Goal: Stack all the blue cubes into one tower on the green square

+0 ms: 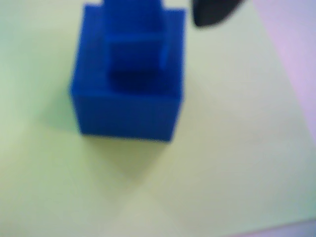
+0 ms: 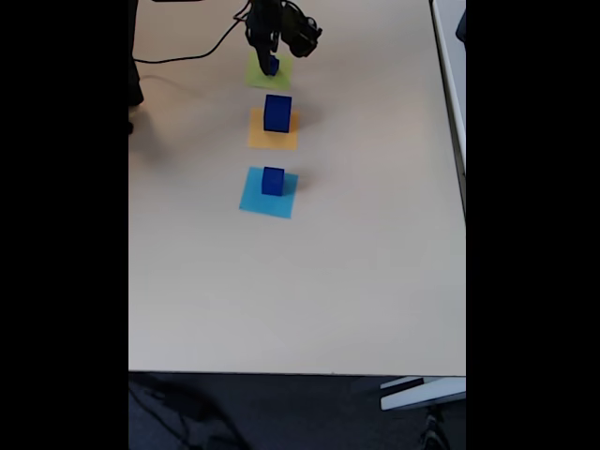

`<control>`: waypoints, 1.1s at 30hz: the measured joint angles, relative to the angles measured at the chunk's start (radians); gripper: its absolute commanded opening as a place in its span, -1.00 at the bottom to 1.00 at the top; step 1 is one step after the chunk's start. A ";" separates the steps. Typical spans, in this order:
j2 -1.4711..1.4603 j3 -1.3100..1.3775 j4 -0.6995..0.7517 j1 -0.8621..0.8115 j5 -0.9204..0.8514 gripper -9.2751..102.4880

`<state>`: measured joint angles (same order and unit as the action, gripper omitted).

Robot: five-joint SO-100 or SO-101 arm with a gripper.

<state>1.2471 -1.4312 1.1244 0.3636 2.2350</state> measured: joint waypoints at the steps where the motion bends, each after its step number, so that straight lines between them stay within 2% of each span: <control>1: -0.003 0.000 -0.003 0.000 0.002 -0.40; 17: -0.005 -0.003 -0.003 0.000 0.002 -0.58; 25: -0.005 -0.015 -0.015 0.000 -0.002 -0.71; 29: -0.005 -0.017 -0.018 0.000 0.003 -0.84; 33: -0.005 -0.023 -0.025 0.000 0.009 -0.84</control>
<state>1.2425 -1.4542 1.0999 0.3636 2.2442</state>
